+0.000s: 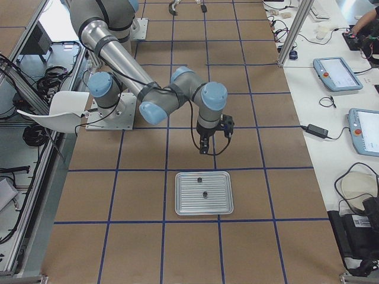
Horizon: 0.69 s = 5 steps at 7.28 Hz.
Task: Place bearing gear from tray to pile
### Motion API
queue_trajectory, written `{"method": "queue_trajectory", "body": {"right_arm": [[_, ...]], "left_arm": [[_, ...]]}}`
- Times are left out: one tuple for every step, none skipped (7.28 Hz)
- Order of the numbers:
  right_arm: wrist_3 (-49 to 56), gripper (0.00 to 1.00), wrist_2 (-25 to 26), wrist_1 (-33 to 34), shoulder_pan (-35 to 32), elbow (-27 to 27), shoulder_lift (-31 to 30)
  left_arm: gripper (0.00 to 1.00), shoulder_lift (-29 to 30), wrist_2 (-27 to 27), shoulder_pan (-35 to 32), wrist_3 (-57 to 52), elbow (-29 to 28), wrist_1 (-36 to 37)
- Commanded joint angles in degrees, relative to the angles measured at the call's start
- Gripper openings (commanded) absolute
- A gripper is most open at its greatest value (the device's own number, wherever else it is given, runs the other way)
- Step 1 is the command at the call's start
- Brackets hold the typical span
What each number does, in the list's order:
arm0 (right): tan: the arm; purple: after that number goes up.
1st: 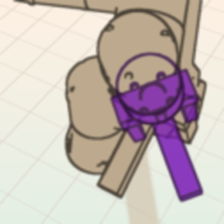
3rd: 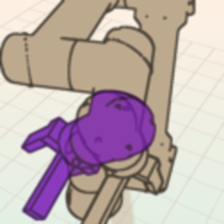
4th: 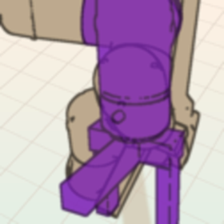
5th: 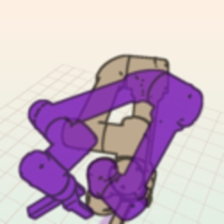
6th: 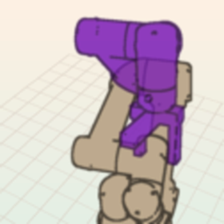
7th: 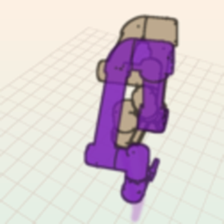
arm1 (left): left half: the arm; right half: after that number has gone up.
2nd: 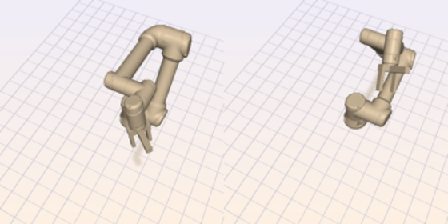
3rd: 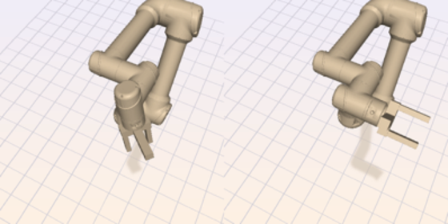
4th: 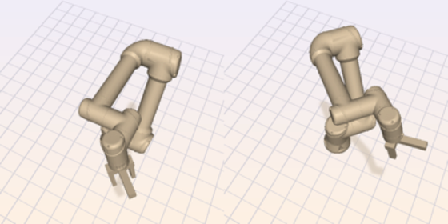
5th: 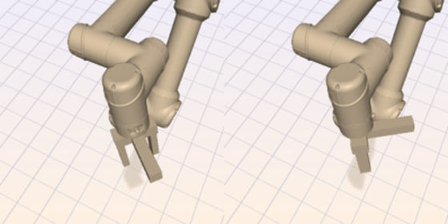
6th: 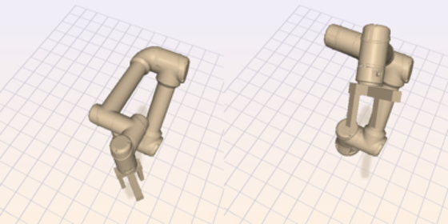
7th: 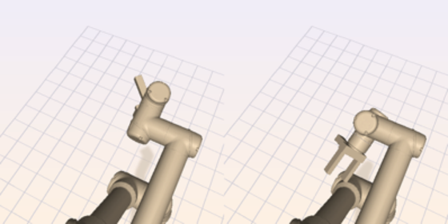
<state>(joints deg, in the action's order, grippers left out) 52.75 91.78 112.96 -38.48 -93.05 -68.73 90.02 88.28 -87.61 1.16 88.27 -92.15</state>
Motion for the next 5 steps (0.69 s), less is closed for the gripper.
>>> {"method": "queue_trajectory", "body": {"right_arm": [[4.5,0.81,-0.3,7.2,1.9,0.8,6.8],[3.9,0.81,-0.5,7.2,1.9,2.0,9.9],[3.8,0.81,-0.7,7.1,1.8,2.7,11.7],[3.4,0.81,-0.7,6.6,1.8,2.6,11.7],[3.3,0.81,-0.6,5.8,1.8,2.2,11.4]], "left_arm": [[1.00,0.1,0.3,0.0,0.2,0.2,0.4],[1.00,0.0,0.4,0.0,0.2,0.2,0.7],[1.00,0.1,0.3,0.0,0.2,0.2,0.7],[1.00,0.1,0.3,0.0,0.2,0.2,0.7],[1.00,0.1,0.4,0.0,0.2,0.2,0.8]]}}
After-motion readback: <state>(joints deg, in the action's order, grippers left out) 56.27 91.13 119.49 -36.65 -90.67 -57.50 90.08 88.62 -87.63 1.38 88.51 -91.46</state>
